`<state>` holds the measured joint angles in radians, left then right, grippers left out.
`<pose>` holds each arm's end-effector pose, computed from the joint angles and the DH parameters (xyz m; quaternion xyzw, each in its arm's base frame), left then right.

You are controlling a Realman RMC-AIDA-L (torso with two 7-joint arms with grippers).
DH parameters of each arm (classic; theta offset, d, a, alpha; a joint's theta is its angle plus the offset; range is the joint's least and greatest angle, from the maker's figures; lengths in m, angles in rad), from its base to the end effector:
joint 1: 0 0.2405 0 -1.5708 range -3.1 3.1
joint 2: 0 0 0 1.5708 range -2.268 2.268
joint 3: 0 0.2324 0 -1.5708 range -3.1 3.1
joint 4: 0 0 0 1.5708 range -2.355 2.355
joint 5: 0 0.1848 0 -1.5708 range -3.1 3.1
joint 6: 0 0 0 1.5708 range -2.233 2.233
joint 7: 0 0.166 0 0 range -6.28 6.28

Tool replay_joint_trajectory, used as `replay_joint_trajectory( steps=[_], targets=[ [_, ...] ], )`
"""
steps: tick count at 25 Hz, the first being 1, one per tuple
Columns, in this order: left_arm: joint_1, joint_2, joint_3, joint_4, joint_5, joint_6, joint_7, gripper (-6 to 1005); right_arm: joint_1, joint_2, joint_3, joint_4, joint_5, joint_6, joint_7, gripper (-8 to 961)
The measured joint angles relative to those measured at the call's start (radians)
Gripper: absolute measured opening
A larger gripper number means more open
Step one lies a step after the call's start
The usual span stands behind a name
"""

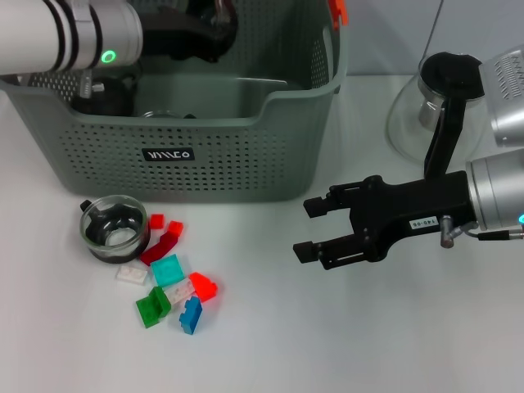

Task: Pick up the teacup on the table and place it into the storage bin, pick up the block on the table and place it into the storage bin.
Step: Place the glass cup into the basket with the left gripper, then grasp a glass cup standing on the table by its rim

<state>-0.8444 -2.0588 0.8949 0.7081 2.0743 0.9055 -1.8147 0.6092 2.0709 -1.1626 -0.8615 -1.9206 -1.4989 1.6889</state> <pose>-0.1531 0.4433 0.0080 -0.9004 -0.2514 -0.1526 0.3205 0.1575 0.3109 -0.0392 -0.9769 0.1603 0.1403 0.0169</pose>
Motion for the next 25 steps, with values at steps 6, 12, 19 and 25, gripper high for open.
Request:
replay_joint_trajectory(
  steps=[6,12,19,25],
  targets=[
    [-0.002,-0.009,0.044,-0.006,0.0,-0.03,0.0,136,0.007,0.0,-0.007,0.005,-0.002,0.0,0.0,803],
    [-0.002,-0.009,0.045,-0.007,0.0,-0.03,-0.004,145,0.015,0.005,-0.006,0.0,-0.014,-0.003,0.001,804],
    [0.002,-0.004,0.043,-0.006,-0.001,-0.031,-0.01,401,0.017,0.011,-0.006,0.003,-0.015,-0.002,-0.001,803],
    [0.01,0.003,0.034,0.035,-0.005,0.002,-0.034,616,0.013,0.022,-0.004,0.011,-0.015,0.0,-0.023,802]
  ],
)
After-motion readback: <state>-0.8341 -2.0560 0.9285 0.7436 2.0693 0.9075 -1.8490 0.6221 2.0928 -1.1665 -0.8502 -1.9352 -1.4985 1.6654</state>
